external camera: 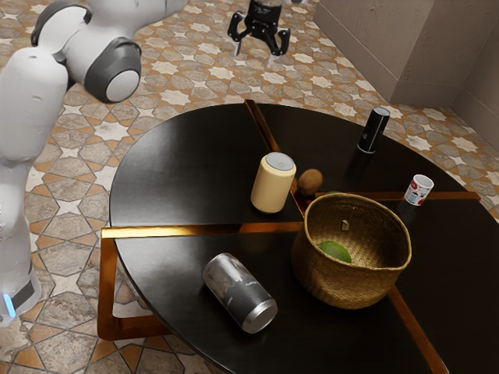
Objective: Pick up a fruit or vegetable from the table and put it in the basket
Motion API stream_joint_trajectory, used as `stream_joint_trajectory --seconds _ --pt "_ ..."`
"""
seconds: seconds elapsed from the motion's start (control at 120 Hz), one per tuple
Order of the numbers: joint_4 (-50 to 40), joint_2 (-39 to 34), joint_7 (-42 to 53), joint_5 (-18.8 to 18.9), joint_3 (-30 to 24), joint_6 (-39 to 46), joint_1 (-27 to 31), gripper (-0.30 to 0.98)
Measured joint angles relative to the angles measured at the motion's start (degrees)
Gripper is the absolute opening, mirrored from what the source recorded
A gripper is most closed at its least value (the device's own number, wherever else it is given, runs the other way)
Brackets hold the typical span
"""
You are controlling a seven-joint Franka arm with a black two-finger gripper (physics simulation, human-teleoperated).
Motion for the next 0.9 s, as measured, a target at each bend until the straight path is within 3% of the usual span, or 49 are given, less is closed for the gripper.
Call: stream_joint_trajectory --seconds 0.2,0.408,0.675,0.767,0.9 --pt "-0.87 0.08 -3.37 -1.86 0.39 2.25 3.09 0.69" --pt "-2.58 0.6 -3.08 -0.15 0.41 1.37 7.78 0.69" --pt "-2.57 1.37 7.62 -0.3 -3.43 2.51 8.56 0.69" --pt "-2.28 5.18 10.46 -0.13 -8.0 5.69 7.91 0.69" --pt "-2.21 7.83 13.37 0.42 -9.25 9.75 7.19 0.69"
